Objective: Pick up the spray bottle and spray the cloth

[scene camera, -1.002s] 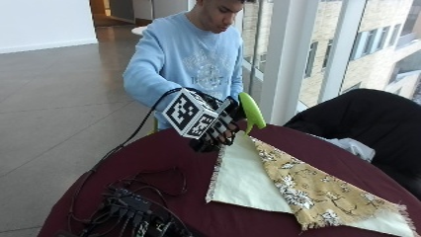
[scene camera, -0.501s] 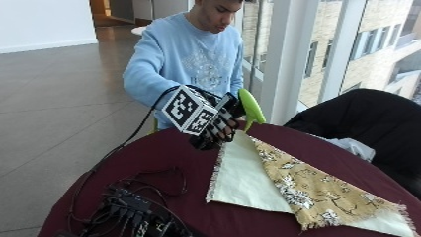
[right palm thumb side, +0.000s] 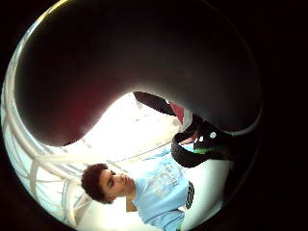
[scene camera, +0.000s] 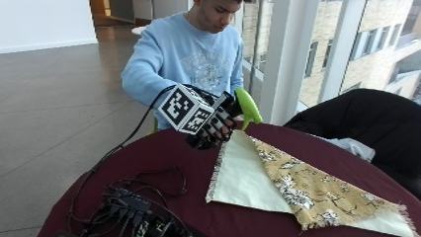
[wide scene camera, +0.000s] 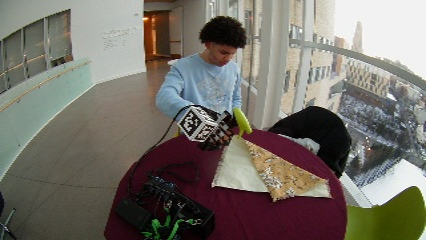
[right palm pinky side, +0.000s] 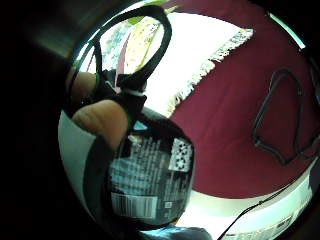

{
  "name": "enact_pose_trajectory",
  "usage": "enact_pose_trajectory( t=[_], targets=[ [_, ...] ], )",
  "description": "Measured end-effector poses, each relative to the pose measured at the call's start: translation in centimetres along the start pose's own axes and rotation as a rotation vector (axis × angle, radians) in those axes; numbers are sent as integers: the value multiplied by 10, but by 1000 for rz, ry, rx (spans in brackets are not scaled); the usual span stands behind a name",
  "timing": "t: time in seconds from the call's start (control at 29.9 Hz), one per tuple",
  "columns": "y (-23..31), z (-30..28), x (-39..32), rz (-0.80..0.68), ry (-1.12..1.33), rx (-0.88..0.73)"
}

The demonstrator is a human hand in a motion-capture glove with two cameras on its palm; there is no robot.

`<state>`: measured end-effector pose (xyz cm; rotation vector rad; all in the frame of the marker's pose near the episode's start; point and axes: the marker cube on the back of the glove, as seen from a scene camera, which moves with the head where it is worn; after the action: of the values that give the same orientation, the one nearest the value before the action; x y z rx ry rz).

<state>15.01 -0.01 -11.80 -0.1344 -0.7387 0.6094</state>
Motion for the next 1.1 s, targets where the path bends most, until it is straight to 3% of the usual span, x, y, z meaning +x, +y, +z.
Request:
enact_pose_trajectory(
  t=[1.1],
  targets=[
    [6, 1, -1, 4, 11, 1]
  ],
)
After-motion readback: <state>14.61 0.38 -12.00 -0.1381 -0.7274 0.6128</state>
